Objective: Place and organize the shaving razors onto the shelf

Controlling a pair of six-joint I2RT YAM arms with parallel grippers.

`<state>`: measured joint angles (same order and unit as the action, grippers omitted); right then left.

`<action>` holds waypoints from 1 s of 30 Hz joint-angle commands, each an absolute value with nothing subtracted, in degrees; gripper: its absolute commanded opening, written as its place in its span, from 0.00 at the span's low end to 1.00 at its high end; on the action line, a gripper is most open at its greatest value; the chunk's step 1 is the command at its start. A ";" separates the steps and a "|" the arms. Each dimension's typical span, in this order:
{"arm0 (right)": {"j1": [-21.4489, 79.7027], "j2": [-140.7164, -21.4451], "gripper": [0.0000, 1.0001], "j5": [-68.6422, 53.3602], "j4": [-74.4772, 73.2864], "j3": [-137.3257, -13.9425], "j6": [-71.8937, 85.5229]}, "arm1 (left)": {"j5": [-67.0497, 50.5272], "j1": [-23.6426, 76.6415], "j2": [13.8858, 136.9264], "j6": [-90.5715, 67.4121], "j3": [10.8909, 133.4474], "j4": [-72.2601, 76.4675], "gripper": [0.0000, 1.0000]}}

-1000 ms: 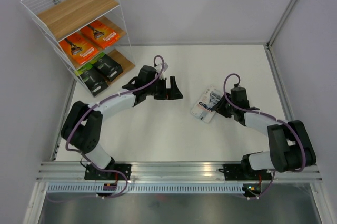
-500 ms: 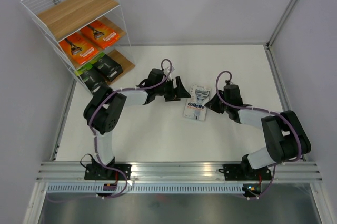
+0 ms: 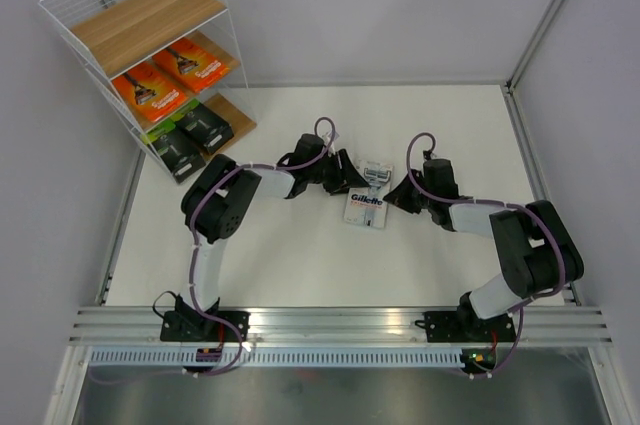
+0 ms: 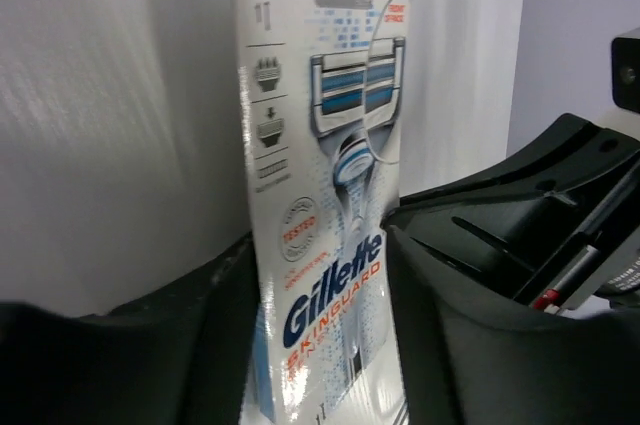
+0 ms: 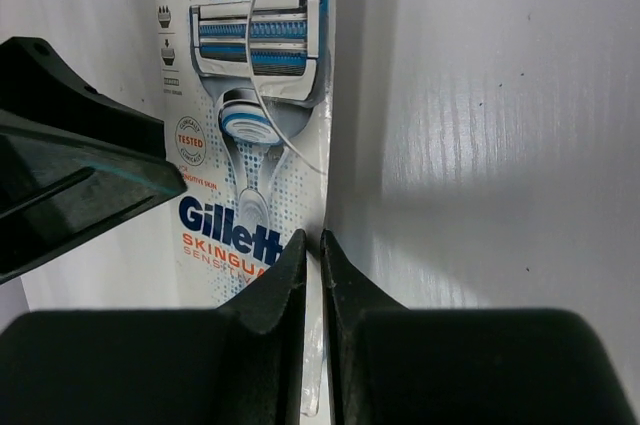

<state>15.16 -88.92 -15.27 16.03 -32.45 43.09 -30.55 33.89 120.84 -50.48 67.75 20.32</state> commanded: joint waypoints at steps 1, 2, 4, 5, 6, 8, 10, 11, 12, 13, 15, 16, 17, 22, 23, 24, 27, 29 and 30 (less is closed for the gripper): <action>15.38 -90.26 0.13 -16.43 17.49 -34.10 41.75 | -32.17 34.45 122.25 -52.91 69.26 23.03 0.54; 15.38 -90.52 0.13 -16.61 17.66 -34.19 41.75 | -32.08 34.45 122.43 -52.91 69.43 23.11 0.48; 15.38 -90.61 0.13 -16.44 17.23 -34.19 41.84 | -32.78 34.37 122.96 -51.78 70.13 22.94 0.27; 15.38 -90.09 0.13 -16.44 16.97 -34.19 41.75 | -32.87 34.37 123.05 -51.25 70.83 22.33 0.22; 15.38 -89.74 0.14 -16.26 16.35 -34.28 41.66 | -32.87 34.37 122.87 -50.63 71.10 21.89 0.09; 15.47 -87.55 0.20 -14.86 12.41 -35.32 41.14 | -32.44 34.28 121.82 -47.74 72.07 19.43 0.02; 15.29 -83.61 0.30 -13.01 6.46 -36.56 40.17 | -31.47 33.75 119.37 -43.45 73.20 15.93 0.02; 15.29 -81.93 0.43 -12.22 3.89 -38.22 39.03 | -31.29 33.31 118.22 -41.77 73.73 14.43 0.02; 15.21 -80.17 0.49 -10.22 -1.70 -39.10 38.33 | -31.12 32.79 117.17 -40.01 74.35 12.59 0.02; 15.21 -76.41 0.54 -9.06 -4.28 -40.07 37.36 | -30.68 31.57 116.11 -36.16 75.92 10.48 0.02; 14.86 -72.44 0.66 -4.32 -11.03 -42.62 34.81 | -30.24 29.98 111.99 -32.01 77.51 4.41 0.02; 14.68 -68.68 0.68 -2.83 -12.73 -43.32 34.11 | -28.84 28.32 110.32 -27.29 79.43 2.31 0.02; 14.16 -66.90 0.72 -0.55 -14.14 -44.37 32.80 | -27.78 27.60 107.26 -24.81 80.58 -3.28 0.02; 13.10 -61.26 0.75 2.72 -19.69 -46.32 31.55 | -17.16 25.84 97.40 -5.13 90.16 -15.89 0.02; 13.10 -61.09 0.75 2.38 -19.77 -46.14 31.64 | -15.05 25.84 93.90 -2.23 91.31 -17.21 0.02; 13.10 -61.00 0.75 2.03 -19.34 -46.06 32.16 | -10.59 25.75 92.13 4.15 92.97 -19.23 0.02; 13.10 -60.91 0.76 0.27 -17.06 -45.27 32.08 | -0.41 25.75 86.24 16.29 96.13 -20.04 0.02; 13.10 -60.65 0.76 -1.39 -15.65 -44.83 31.64 | 5.51 25.75 85.26 21.60 99.39 -20.74 0.02; 13.10 -60.38 0.77 -1.41 -14.25 -44.65 31.55 | 9.45 25.75 85.51 27.28 103.84 -22.48 0.02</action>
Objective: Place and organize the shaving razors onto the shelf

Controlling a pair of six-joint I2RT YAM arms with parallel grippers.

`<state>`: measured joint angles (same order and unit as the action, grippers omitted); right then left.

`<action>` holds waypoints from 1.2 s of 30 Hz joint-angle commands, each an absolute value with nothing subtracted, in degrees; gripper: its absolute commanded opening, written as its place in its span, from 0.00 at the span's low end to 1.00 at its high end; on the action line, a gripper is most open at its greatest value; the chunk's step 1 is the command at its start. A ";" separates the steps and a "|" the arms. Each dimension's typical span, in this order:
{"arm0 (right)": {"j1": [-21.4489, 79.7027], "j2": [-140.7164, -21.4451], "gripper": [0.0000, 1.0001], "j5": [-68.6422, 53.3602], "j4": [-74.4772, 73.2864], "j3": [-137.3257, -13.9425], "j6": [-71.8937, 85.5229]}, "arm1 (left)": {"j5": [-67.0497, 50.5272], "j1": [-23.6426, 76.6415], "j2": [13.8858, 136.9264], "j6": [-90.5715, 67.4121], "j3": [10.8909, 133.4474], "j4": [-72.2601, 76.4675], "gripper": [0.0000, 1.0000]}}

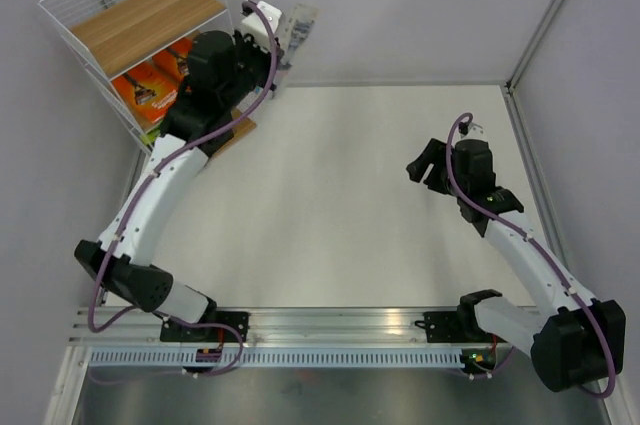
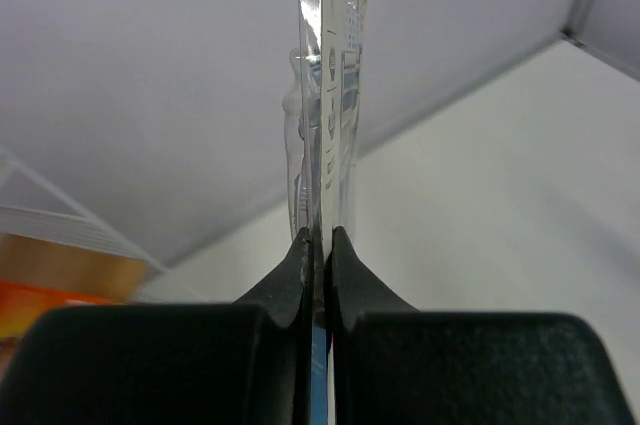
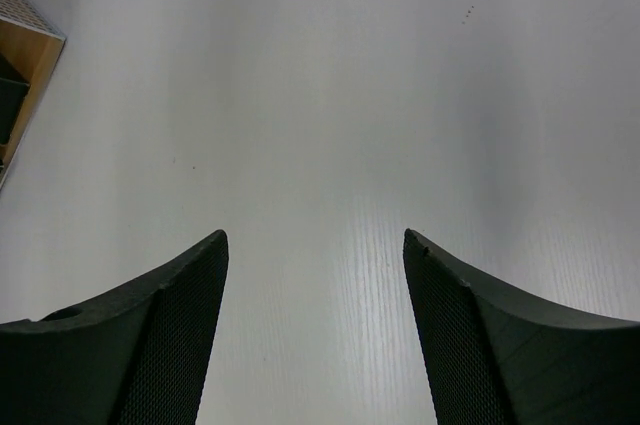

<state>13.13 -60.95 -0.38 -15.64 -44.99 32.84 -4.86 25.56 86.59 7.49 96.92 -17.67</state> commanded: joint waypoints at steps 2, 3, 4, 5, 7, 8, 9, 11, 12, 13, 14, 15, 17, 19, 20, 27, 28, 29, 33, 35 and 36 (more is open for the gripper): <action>13.10 -60.38 0.77 -1.32 -13.28 -44.56 30.59 | 12.90 25.84 86.74 35.80 109.22 -24.95 0.02; 13.10 -60.38 0.77 -1.41 -13.18 -44.56 30.32 | 18.14 25.75 87.97 38.73 113.16 -25.40 0.02; 13.10 -60.38 0.77 -1.58 -13.10 -44.56 29.89 | 20.54 25.75 88.85 41.89 114.86 -25.23 0.02; 13.10 -60.21 0.77 -2.19 -13.01 -44.56 29.27 | 22.74 25.75 89.55 45.14 116.44 -25.05 0.02; 13.10 -59.15 0.77 -2.29 -13.01 -44.39 29.18 | 28.02 25.66 91.22 54.29 118.48 -21.56 0.02; 13.10 -58.45 0.77 -2.37 -12.92 -44.12 29.09 | 30.56 25.49 91.49 60.41 118.30 -20.14 0.02; 13.10 -58.27 0.77 -2.37 -12.83 -43.86 28.92 | 31.80 25.49 92.02 63.60 117.60 -19.08 0.02; 13.10 -58.09 0.77 -1.85 -12.66 -43.33 29.00 | 35.14 25.49 93.25 70.02 116.20 -13.56 0.02; 13.10 -58.53 0.77 -1.76 -12.48 -43.24 29.00 | 38.64 25.49 93.25 76.23 113.23 -9.62 0.02; 13.10 -58.88 0.77 -1.76 -12.39 -43.24 29.09 | 39.80 25.23 93.25 79.07 111.90 -6.88 0.02; 13.18 -60.02 0.77 -1.84 -12.13 -43.24 29.27 | 41.38 25.05 93.51 83.10 111.01 -3.11 0.02; 13.10 -60.73 0.77 -2.11 -11.95 -43.33 29.96 | 41.57 24.00 93.60 84.62 110.14 -2.29 0.02; 13.10 -62.13 0.77 -3.59 -11.17 -43.59 30.50 | 41.57 22.42 93.78 87.26 108.99 1.38 0.02; 13.10 -64.50 0.76 -4.65 -10.64 -44.38 31.63 | 41.57 19.96 94.04 91.13 108.11 5.78 0.02; 13.10 -65.29 0.76 -5.70 -10.55 -44.82 31.81 | 41.57 19.26 93.96 93.14 107.76 6.58 0.02; 13.10 -72.32 0.76 -8.17 -10.46 -50.61 32.26 | 36.49 14.86 91.24 92.38 103.11 5.10 0.02; 13.10 -72.68 0.76 -8.61 -10.46 -51.32 32.34 | 35.69 14.07 91.14 91.76 102.66 4.49 0.02; 13.10 -73.03 0.76 -8.53 -10.02 -51.68 32.87 | 34.38 12.15 91.23 90.54 102.05 4.40 0.02; 13.10 -73.74 0.76 -8.52 -8.09 -51.94 34.28 | 30.33 8.62 91.58 88.86 99.85 4.39 0.02; 13.18 -74.70 0.76 -8.96 -8.61 -52.73 34.54 | 26.83 7.48 91.58 87.90 99.14 4.39 0.02; 13.18 -74.97 0.76 -8.96 -8.61 -52.82 34.63 | 25.15 7.04 91.67 87.11 99.31 4.48 0.03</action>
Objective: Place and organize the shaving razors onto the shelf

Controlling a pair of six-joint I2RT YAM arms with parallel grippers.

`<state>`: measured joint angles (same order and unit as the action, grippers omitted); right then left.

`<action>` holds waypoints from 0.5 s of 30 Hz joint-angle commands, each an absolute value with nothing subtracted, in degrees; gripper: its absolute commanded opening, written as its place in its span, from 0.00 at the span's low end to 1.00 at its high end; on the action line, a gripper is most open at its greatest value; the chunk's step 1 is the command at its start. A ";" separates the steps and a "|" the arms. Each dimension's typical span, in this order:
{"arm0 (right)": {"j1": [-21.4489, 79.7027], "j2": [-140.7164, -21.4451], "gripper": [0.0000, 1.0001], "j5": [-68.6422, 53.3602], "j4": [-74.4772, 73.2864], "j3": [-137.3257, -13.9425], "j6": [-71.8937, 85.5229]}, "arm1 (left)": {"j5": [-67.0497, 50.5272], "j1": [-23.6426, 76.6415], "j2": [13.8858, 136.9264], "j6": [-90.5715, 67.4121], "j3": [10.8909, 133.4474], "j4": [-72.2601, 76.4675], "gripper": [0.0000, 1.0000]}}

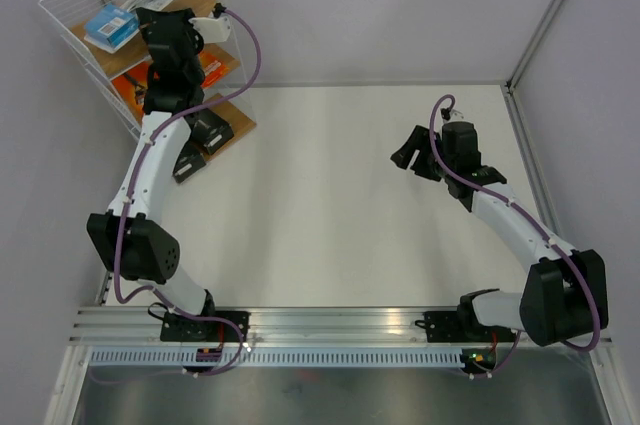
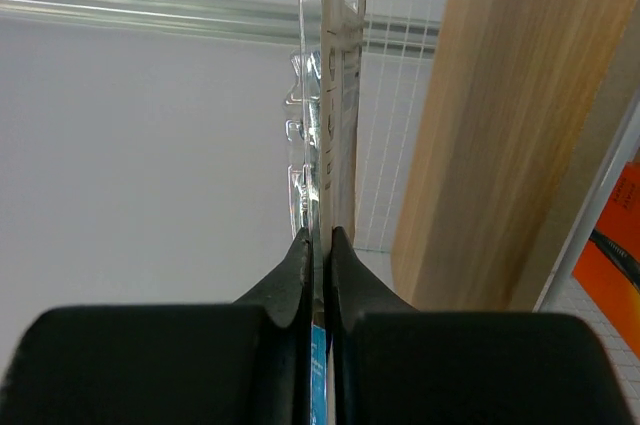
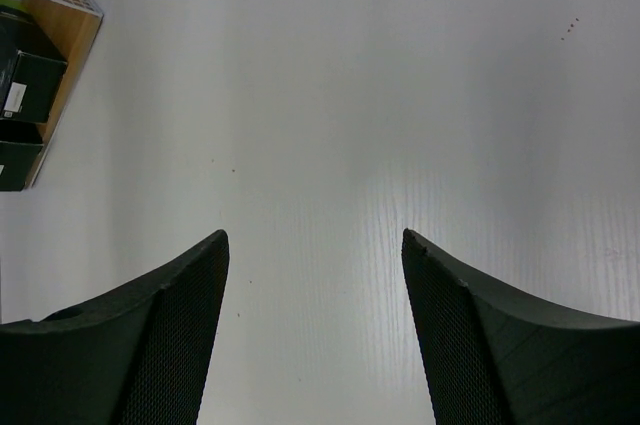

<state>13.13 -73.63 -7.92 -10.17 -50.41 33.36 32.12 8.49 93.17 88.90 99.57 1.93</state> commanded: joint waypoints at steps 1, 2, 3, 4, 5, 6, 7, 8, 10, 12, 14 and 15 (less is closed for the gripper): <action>13.18 -75.06 0.76 -8.96 -8.79 -52.91 34.54 | 23.31 6.51 91.67 85.97 99.32 4.05 0.04; 13.18 -75.15 0.76 -8.88 -8.70 -53.00 34.63 | 20.25 5.81 91.76 85.09 99.32 3.69 0.05; 13.18 -75.15 0.76 -8.88 -8.70 -53.17 34.63 | 19.43 5.54 92.02 85.60 99.32 3.69 0.05; 13.18 -75.06 0.76 -8.62 -8.79 -53.26 34.72 | 18.81 5.36 92.20 86.21 99.32 3.78 0.06; 13.27 -74.80 0.76 -8.35 -9.05 -53.35 34.63 | 17.33 5.10 92.46 86.13 99.23 3.95 0.08; 13.18 -74.62 0.76 -8.00 -9.05 -53.35 34.63 | 16.36 5.01 92.55 85.44 99.23 3.96 0.13; 13.18 -74.45 0.76 -7.82 -9.14 -53.26 34.54 | 15.39 4.92 92.55 85.08 99.14 3.69 0.20; 13.18 -74.36 0.77 -7.82 -9.58 -53.35 34.37 | 14.77 5.01 92.64 85.69 98.71 3.60 0.33; 13.18 -74.36 0.78 -7.12 -11.32 -53.96 34.02 | 14.77 5.36 92.29 84.39 99.05 2.38 0.70; 13.18 -74.09 0.78 -6.94 -12.13 -54.84 33.75 | 13.89 5.89 91.59 81.84 102.99 -7.44 0.76; 13.27 -73.48 0.78 -6.68 -12.57 -55.19 33.49 | 14.58 5.98 90.97 78.86 105.28 -9.57 0.81; 13.27 -73.39 0.78 -6.33 -12.57 -55.46 33.40 | 15.46 6.06 90.44 79.01 105.55 -10.19 0.82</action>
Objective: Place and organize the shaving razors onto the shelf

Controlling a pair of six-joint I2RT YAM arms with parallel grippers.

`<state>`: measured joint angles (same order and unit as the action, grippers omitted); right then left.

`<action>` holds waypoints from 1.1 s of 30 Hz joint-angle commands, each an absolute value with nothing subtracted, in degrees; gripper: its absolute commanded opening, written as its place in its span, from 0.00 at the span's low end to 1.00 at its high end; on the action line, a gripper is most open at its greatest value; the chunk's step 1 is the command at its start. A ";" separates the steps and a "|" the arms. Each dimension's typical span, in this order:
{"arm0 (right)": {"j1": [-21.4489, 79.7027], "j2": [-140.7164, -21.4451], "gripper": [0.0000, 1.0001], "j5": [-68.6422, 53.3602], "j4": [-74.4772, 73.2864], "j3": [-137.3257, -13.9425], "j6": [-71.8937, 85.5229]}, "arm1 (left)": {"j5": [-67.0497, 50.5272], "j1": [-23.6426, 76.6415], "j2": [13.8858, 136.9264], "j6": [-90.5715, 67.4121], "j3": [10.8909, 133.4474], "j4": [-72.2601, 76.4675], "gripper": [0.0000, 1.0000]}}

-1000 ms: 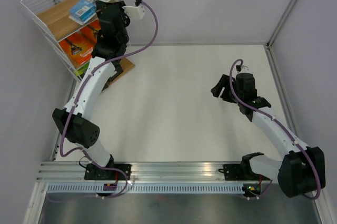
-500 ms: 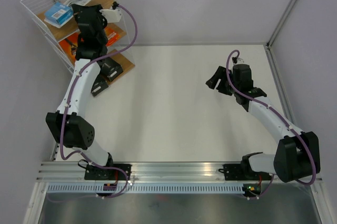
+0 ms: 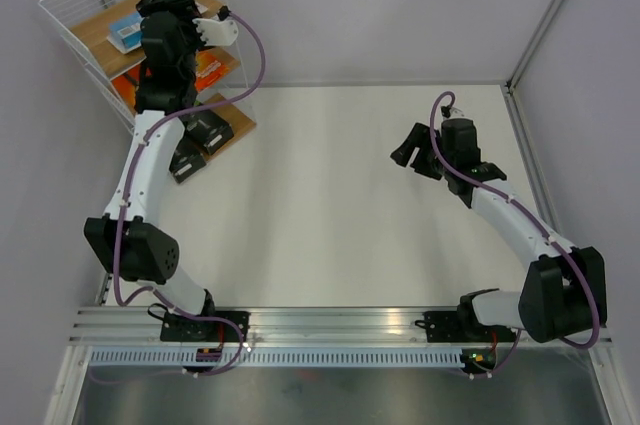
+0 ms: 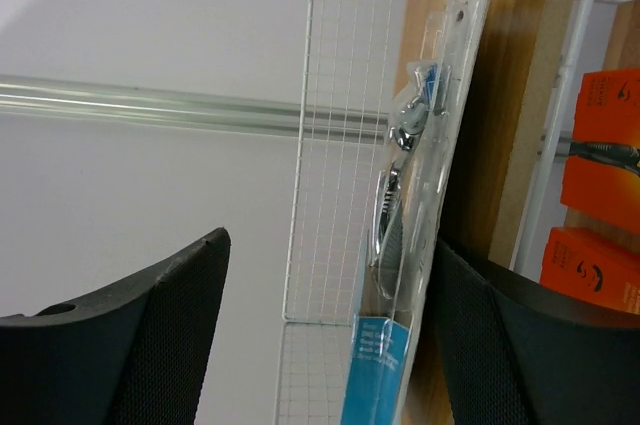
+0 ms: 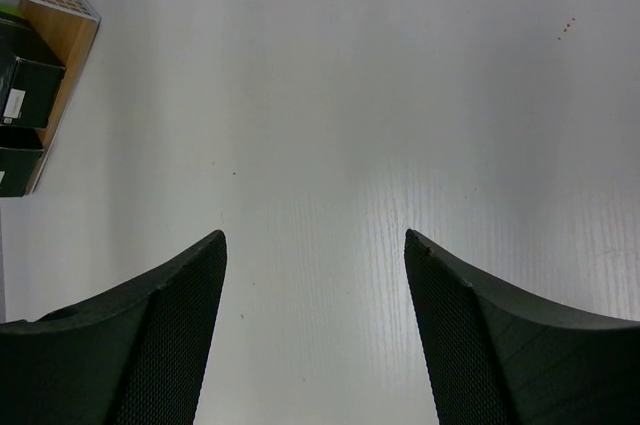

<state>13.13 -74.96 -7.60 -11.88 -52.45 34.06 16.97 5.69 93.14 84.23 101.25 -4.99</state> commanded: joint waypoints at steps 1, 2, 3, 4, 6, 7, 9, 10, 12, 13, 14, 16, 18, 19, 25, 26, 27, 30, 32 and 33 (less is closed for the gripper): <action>13.27 -73.39 0.78 -6.15 -13.00 -55.81 33.40 | 16.34 6.06 90.18 79.19 105.64 -10.46 0.82; 13.27 -73.39 0.78 -6.24 -13.01 -55.98 33.22 | 17.22 6.06 89.74 80.06 105.30 -10.81 0.82; 13.27 -73.48 0.78 -6.50 -13.09 -56.33 33.22 | 17.49 6.06 89.39 80.16 105.03 -10.98 0.82; 13.27 -73.65 0.78 -6.76 -12.92 -56.34 33.31 | 17.84 6.33 88.78 79.72 105.03 -11.33 0.82; 13.27 -73.74 0.78 -7.29 -13.01 -56.51 33.40 | 18.02 7.29 88.42 77.45 105.73 -11.77 0.82; 13.27 -73.65 0.78 -7.38 -13.09 -56.43 33.57 | 17.50 7.56 88.16 74.21 106.52 -14.65 0.82; 13.27 -73.21 0.78 -7.30 -13.27 -55.81 33.75 | 16.26 7.73 88.24 71.47 108.89 -17.39 0.83; 13.27 -72.52 0.78 -7.12 -13.97 -55.64 33.66 | 18.09 7.73 88.68 69.71 109.51 -17.23 0.83; 13.18 -71.64 0.78 -6.77 -14.50 -54.76 33.66 | 20.20 7.73 89.47 67.16 110.56 -17.05 0.84; 13.27 -70.59 0.78 -6.59 -14.85 -54.49 33.66 | 21.08 7.73 89.73 63.76 111.87 -17.14 0.85; 13.27 -70.05 0.78 -6.33 -15.03 -54.23 33.66 | 21.35 7.65 90.43 62.24 112.58 -17.05 0.85; 13.27 -68.39 0.78 -5.54 -15.47 -53.53 33.66 | 23.98 7.65 91.58 60.39 115.12 -17.14 0.85; 13.27 -67.24 0.78 -4.93 -15.73 -52.82 34.01 | 25.83 7.65 92.98 61.69 115.31 -15.30 0.86; 13.27 -66.45 0.78 -4.66 -15.91 -52.56 34.10 | 28.62 7.73 93.42 63.61 114.79 -13.29 0.87; 13.27 -64.07 0.78 -3.43 -16.52 -50.45 34.80 | 28.83 8.35 94.31 63.10 114.88 -10.02 0.86; 13.27 -63.99 0.79 -3.34 -16.35 -49.93 34.80 | 29.35 8.52 94.48 63.45 114.61 -10.11 0.86; 13.27 -64.16 0.78 -3.34 -16.26 -49.75 34.80 | 29.96 8.61 94.74 62.93 114.17 -10.11 0.86; 13.27 -65.21 0.79 -3.78 -16.52 -50.10 34.72 | 31.72 9.05 96.05 60.75 115.56 -11.59 0.84; 13.27 -65.74 0.79 -4.13 -16.35 -50.36 34.46 | 35.06 8.96 97.64 59.59 118.02 -12.48 0.83; 13.27 -66.26 0.78 -4.13 -16.35 -50.54 34.37 | 35.94 8.96 98.34 59.76 118.99 -13.26 0.83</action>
<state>13.17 -65.58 -4.47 -16.38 -49.98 34.30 30.85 8.88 96.33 63.46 114.89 -13.23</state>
